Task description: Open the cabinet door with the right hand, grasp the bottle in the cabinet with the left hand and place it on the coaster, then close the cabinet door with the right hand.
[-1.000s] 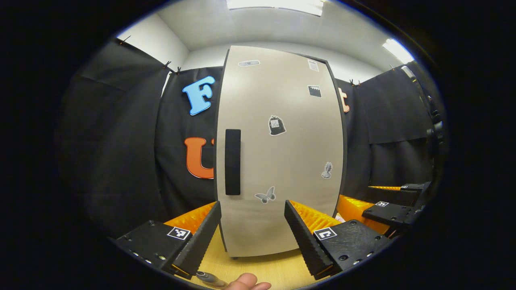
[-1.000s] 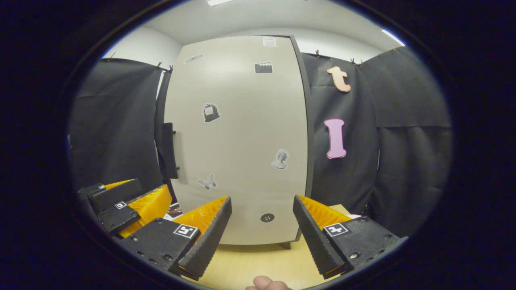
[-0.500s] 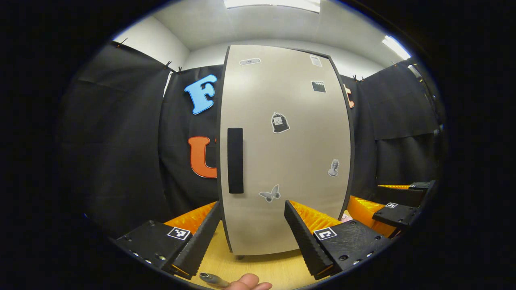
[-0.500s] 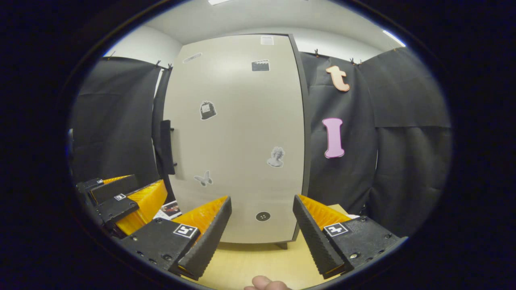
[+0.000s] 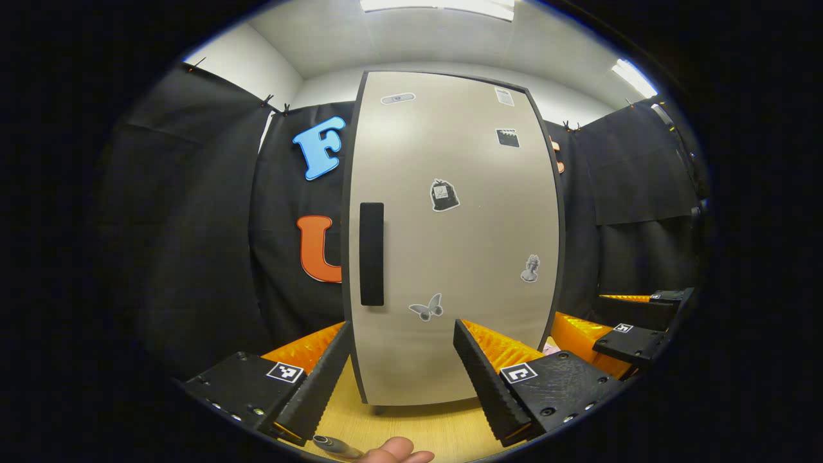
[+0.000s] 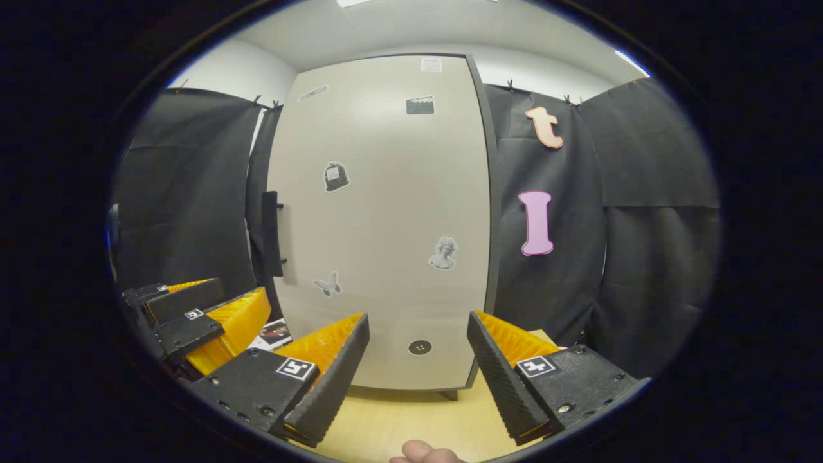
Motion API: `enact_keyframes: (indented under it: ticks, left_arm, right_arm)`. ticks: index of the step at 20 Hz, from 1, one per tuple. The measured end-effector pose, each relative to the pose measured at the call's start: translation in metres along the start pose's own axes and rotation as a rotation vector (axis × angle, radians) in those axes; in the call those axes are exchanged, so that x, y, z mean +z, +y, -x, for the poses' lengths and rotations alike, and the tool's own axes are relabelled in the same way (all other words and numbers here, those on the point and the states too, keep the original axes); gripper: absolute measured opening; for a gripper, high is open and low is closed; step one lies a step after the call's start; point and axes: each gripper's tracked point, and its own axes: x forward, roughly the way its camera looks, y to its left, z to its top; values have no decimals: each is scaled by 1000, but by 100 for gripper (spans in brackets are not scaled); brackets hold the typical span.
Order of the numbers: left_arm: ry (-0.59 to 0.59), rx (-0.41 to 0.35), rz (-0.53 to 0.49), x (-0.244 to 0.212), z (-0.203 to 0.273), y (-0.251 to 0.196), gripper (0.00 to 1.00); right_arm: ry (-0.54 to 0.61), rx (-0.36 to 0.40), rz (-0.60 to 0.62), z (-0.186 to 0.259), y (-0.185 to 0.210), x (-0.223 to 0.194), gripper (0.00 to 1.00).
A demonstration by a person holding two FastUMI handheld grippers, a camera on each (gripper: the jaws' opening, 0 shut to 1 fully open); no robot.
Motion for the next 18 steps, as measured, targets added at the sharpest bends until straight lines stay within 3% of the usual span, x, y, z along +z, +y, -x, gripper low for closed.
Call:
enact_keyframes:
  ticks: [2, 4, 8, 17, 18]
  left_arm:
    - [0, -2, 0, 0, 0, -1, 95]
    - [3, 3, -2, -1, 0, 2, 95]
    - [-9, 9, 13, 3, 0, 2, 95]
    - [-13, 9, 27, 2, -1, -1, 95]
    - [-12, 7, 27, 2, -1, -2, 95]
  right_arm:
    - [0, 6, 2, 0, 0, -1, 99]
    - [0, 8, 2, 1, -1, -1, 95]
    - [4, 12, 4, 2, -2, -4, 99]
    - [18, 38, 16, 6, -3, -10, 95]
    - [20, 38, 22, 6, -4, -11, 99]
